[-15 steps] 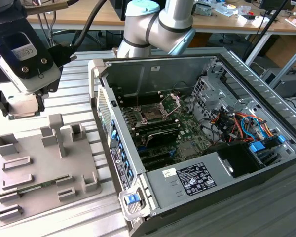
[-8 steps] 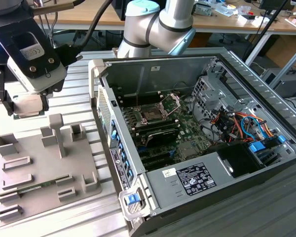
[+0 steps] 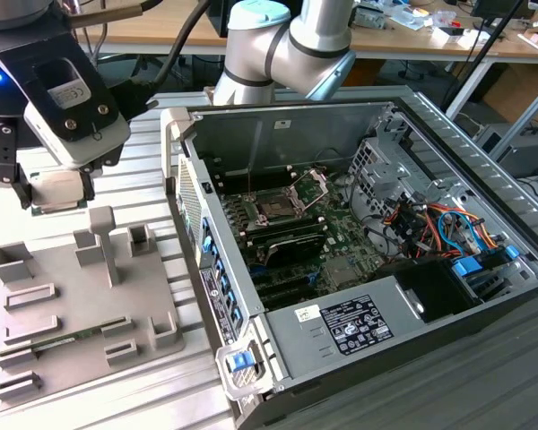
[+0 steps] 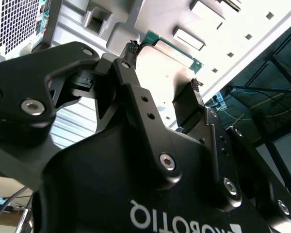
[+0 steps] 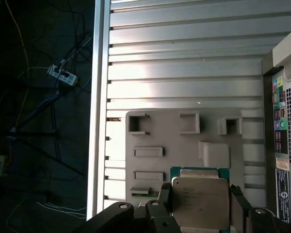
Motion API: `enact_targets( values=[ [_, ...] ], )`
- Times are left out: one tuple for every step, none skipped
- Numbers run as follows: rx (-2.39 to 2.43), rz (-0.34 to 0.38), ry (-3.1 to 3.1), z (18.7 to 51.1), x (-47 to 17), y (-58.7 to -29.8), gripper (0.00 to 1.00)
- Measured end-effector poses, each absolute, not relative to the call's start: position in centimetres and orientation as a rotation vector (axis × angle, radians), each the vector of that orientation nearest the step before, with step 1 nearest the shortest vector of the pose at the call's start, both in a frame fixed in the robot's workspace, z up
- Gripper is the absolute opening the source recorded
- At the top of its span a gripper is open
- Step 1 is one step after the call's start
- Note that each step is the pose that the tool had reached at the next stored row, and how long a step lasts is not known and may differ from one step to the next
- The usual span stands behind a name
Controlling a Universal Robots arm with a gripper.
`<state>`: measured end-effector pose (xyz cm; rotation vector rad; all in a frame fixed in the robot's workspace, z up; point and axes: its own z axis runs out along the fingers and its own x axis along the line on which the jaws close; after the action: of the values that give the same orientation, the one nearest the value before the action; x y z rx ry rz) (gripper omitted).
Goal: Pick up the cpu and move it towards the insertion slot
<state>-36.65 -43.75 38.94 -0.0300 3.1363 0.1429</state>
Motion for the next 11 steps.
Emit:
enact_targets(
  values=[
    [-0.03,0.143,3.136,38.9,-36.5,-43.8,0.55],
    [-0.03,0.143,3.136,38.9,-36.4,-43.8,0.55],
    [-0.03,0.143,3.136,38.9,-36.3,-43.8,0.55],
    [-0.03,0.143,3.136,38.9,-36.2,-43.8,0.55],
    [-0.03,0.143,3.136,38.9,-36.1,-43.8,0.55],
    [-0.03,0.143,3.136,38.9,-35.9,-43.8,0.55],
    [-0.03,0.143,3.136,38.9,-35.8,-43.8,0.55],
    [-0.03,0.143,3.136,38.9,-35.7,-43.8,0.55],
    [-0.03,0.143,3.136,38.9,-35.6,-43.8,0.55],
    [-0.03,0.143,3.136,38.9,-35.5,-43.8,0.55],
    [-0.03,0.143,3.136,38.9,-35.5,-43.8,0.55]
  ],
)
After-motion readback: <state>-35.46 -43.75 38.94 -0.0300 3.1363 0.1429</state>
